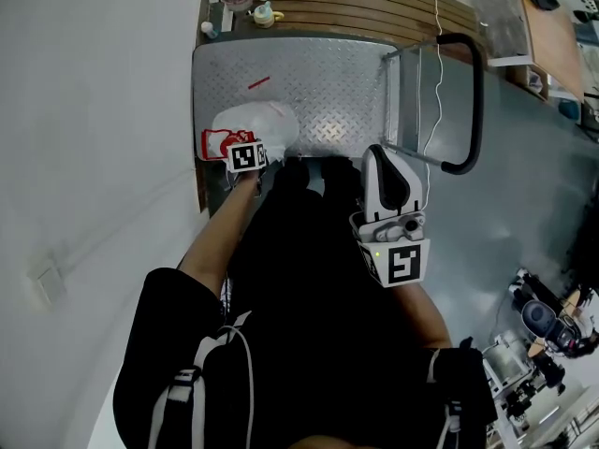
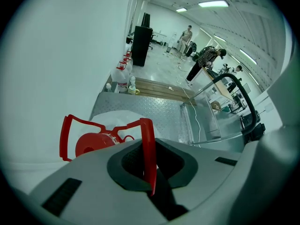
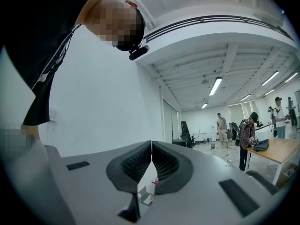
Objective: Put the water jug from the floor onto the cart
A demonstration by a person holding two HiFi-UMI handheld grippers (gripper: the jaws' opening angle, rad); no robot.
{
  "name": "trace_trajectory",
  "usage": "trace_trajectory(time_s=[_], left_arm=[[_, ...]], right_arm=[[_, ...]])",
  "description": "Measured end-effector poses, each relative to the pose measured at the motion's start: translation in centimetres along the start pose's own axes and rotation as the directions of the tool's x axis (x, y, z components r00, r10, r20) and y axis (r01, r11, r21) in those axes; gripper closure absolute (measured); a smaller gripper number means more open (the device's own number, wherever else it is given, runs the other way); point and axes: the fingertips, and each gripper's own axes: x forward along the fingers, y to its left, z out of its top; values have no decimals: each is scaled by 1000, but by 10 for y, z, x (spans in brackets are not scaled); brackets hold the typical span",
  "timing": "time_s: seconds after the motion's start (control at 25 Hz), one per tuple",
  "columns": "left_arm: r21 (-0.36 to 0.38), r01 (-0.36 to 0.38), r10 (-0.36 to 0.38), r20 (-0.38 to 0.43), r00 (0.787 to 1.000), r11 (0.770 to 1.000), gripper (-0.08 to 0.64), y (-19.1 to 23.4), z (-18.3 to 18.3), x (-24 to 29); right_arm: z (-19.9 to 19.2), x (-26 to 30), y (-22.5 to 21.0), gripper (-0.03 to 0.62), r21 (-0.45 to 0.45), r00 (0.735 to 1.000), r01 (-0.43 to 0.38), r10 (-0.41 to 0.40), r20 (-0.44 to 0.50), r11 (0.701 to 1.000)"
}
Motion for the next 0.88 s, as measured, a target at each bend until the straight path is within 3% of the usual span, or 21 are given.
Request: trace_trajectory(time_s=[0.36, 0.88], left_arm=[[-123, 1, 1, 14, 1000, 992, 523, -10, 16, 21], [-242, 54, -40, 61, 997, 969, 523, -46, 44, 48]], right_arm=[[3, 10, -21, 574, -5, 999, -34, 34, -18, 999], [-4, -2, -94, 574, 13, 998, 44, -44, -35, 999]])
